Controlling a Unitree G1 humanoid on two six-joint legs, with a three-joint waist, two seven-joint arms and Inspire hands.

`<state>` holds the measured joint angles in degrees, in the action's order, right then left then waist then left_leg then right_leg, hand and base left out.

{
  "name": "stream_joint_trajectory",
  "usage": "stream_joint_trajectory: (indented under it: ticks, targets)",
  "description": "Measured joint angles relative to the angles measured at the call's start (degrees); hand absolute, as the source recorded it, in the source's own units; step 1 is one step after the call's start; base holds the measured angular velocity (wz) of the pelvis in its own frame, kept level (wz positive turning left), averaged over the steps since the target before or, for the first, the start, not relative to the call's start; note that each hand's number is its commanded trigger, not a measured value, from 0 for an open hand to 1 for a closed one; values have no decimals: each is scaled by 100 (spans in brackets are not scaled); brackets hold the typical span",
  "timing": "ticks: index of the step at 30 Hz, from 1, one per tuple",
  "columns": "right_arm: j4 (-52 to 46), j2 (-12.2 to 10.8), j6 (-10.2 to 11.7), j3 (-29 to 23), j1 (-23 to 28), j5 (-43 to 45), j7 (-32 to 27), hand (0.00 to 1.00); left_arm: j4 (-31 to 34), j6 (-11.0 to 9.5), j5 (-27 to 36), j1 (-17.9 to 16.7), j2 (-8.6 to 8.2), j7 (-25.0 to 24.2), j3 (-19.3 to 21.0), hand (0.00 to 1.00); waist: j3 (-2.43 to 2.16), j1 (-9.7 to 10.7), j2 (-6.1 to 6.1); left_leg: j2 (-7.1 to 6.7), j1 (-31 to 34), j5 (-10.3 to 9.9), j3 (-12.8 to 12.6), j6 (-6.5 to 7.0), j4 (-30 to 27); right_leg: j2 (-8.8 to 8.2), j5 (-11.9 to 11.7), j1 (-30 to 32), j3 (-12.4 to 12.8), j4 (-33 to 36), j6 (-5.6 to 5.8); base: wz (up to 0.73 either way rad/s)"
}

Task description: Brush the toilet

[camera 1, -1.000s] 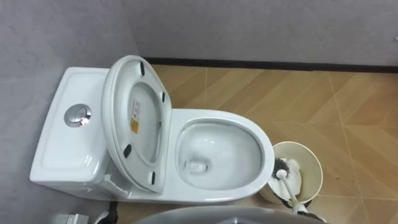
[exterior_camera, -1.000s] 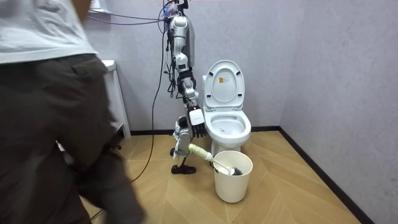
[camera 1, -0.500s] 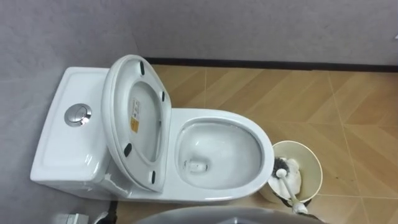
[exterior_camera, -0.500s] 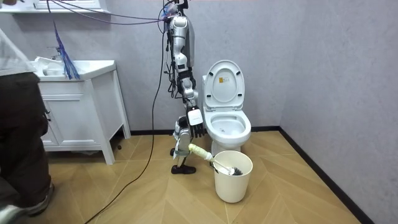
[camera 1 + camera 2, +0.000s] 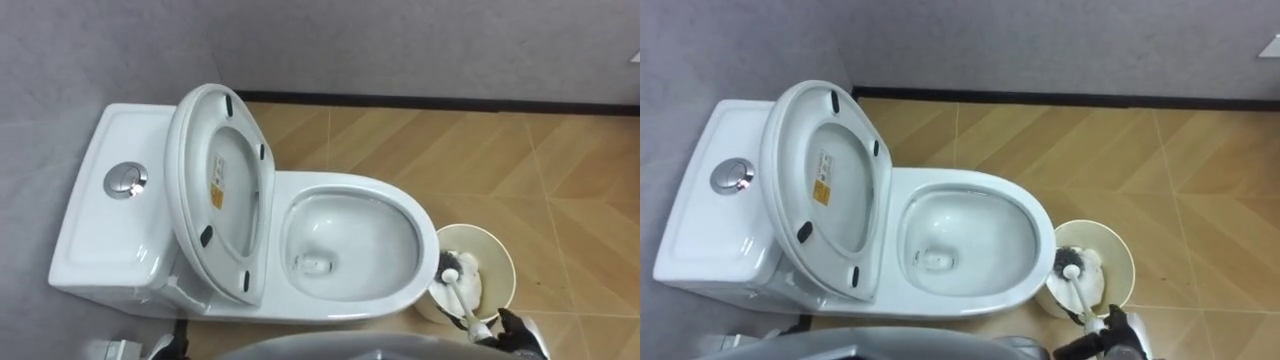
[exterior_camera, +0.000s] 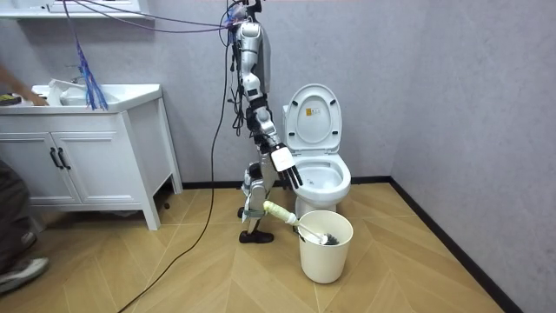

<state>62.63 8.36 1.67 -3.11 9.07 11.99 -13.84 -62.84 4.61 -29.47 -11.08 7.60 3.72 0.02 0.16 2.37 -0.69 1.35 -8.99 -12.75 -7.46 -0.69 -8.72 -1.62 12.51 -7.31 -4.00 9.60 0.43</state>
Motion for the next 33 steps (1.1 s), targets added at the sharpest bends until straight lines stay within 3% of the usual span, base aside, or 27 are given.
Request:
stream_joint_trajectory:
  ticks: [6,12,22,28,30,33]
  targets:
    - [-93,1,169,-51,-24,-60,-296,0,111,-88,18,22,20,83,-1,0,-39,-74,61,1,215,0,59,0,-54,-12,-25,134,-92,16,-9,4]
    - [14,8,243,-53,-165,-42,-666,0,137,-174,182,38,39,225,-23,0,0,-54,75,0,301,0,165,0,-68,-21,-28,160,-244,16,-13,11]
    - [508,88,197,-40,-497,-362,-928,0,229,-211,192,215,93,351,-31,0,-24,-108,107,3,792,3,314,3,-266,-42,-43,567,-411,156,-34,8]
    - [854,96,201,-36,-907,-521,-930,0,206,-330,549,718,137,351,-26,0,7,-113,74,6,1404,4,435,6,-611,-69,-52,1121,-483,467,-51,7]
    - [1145,134,191,42,-1199,-668,-916,0,118,-366,669,1025,135,352,-113,0,35,-114,94,-10,1712,15,448,25,-792,-104,-53,1439,-470,671,-51,2]
    - [1294,168,127,68,-1561,-743,-915,0,97,-386,813,1194,131,352,-263,0,92,-127,173,-23,2097,6,444,50,-1051,-148,-52,1833,-464,947,-51,-2]
